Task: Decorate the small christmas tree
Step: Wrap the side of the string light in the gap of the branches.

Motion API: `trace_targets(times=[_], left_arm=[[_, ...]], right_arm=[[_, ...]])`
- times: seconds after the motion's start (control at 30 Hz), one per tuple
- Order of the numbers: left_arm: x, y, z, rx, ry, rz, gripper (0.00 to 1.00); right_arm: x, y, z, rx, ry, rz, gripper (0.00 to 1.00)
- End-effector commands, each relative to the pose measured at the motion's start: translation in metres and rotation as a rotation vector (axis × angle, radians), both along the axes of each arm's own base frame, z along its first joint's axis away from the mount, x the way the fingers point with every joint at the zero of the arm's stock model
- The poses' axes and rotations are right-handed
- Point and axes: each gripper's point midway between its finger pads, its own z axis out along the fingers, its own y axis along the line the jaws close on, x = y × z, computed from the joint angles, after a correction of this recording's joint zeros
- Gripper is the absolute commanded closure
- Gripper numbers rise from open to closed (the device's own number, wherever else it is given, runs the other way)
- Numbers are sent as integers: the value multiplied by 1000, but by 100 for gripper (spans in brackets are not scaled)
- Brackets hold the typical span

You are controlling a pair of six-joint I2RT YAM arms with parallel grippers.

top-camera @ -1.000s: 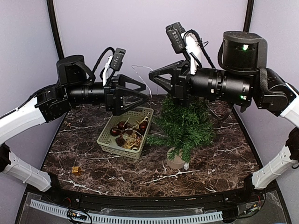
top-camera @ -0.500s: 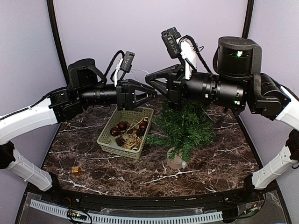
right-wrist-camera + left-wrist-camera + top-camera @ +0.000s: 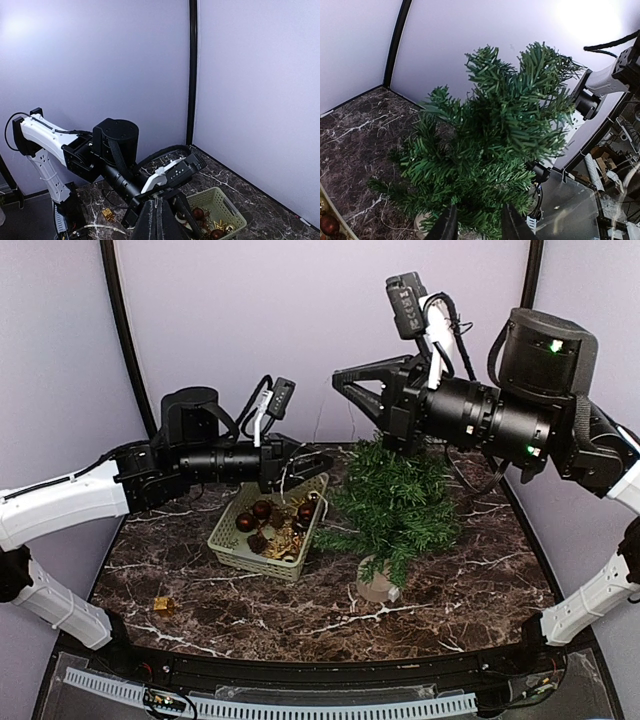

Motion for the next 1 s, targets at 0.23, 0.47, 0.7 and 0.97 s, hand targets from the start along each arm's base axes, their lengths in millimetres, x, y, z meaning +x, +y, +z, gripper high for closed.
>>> trace_targets(times=[0.23, 0.47, 0.7, 0.97], left_arm=[[22, 44, 24, 29, -139, 228, 80], [47, 114, 84, 142, -377, 563, 79], [62, 149, 99, 260, -486, 742, 77], [23, 97, 109, 59, -472, 400, 39]], right_arm=[[18, -23, 25, 75, -63, -158, 100], [31, -35, 30, 59, -97, -261, 100], [33, -53, 55, 105, -138, -306, 100], [25, -57, 71, 138, -176, -264, 100]])
